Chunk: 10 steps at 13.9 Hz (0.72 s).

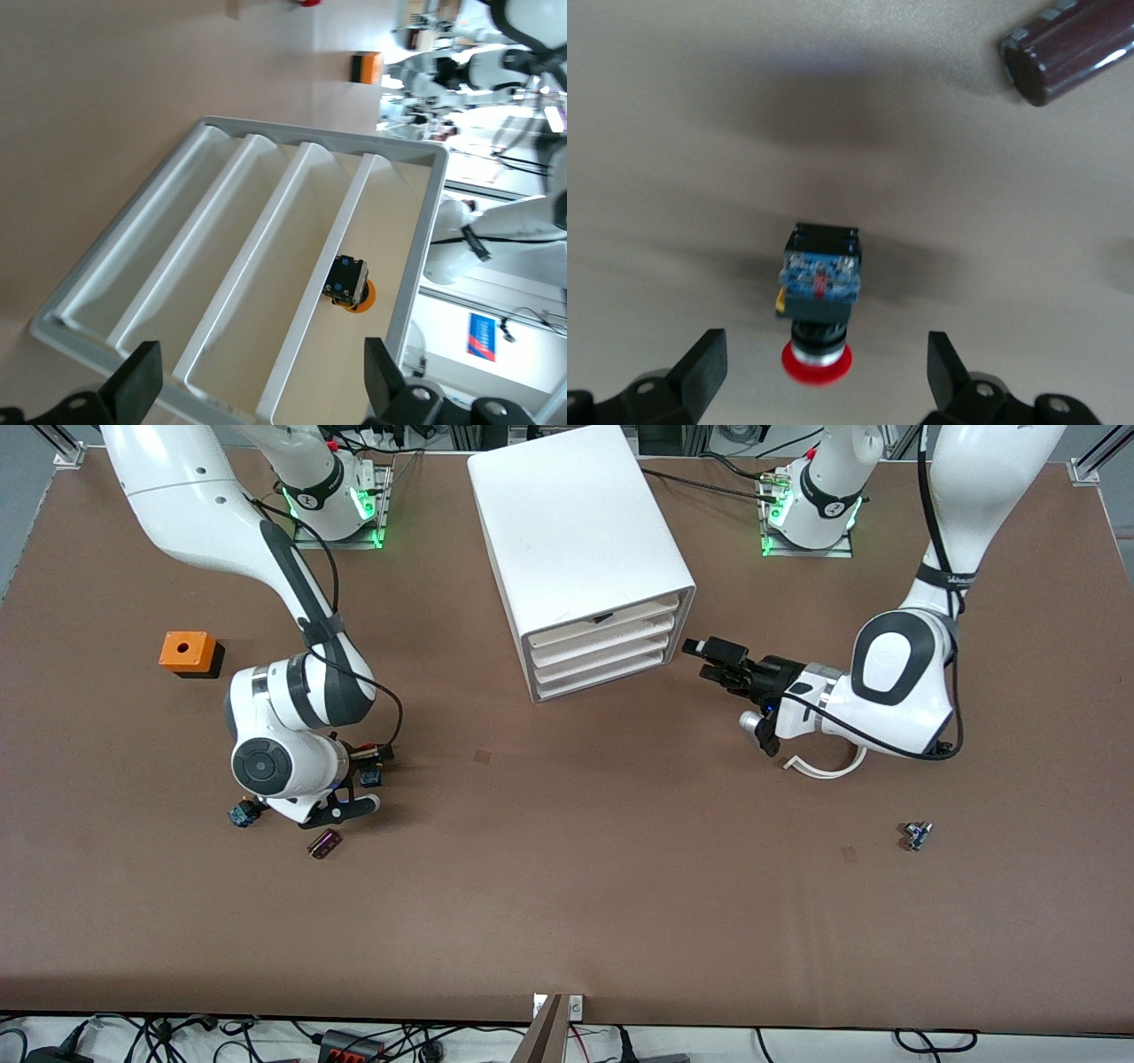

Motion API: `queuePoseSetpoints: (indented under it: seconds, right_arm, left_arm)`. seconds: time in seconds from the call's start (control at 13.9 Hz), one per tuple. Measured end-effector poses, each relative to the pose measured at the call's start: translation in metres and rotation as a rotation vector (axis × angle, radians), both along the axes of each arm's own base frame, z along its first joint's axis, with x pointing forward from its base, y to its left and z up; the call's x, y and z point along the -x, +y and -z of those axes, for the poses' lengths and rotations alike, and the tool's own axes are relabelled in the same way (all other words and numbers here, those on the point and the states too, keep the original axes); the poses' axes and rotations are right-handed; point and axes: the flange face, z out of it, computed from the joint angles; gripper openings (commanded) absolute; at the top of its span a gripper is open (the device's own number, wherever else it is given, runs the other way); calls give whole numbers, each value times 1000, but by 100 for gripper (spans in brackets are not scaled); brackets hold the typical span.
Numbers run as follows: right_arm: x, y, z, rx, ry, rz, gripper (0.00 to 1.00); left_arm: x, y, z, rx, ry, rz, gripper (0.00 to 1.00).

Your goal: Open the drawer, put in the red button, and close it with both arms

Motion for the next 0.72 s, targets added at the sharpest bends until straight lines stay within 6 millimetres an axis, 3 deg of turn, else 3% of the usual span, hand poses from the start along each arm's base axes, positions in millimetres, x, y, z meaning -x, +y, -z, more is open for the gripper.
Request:
queuePoseSetpoints:
  seconds: [0.29,0.65,0.72]
  right_arm:
    - [-2,0,6,-2,-8,1,96]
    - [-7,3,9,-9,-46,10,96]
    - [-7,3,11,-9,-46,10,96]
  left_arm:
    - [17,-5,50,160,-43,2,94]
    - [43,-26,112,300,-72,49,65]
    - [49,-32,119,319,-61,54,63]
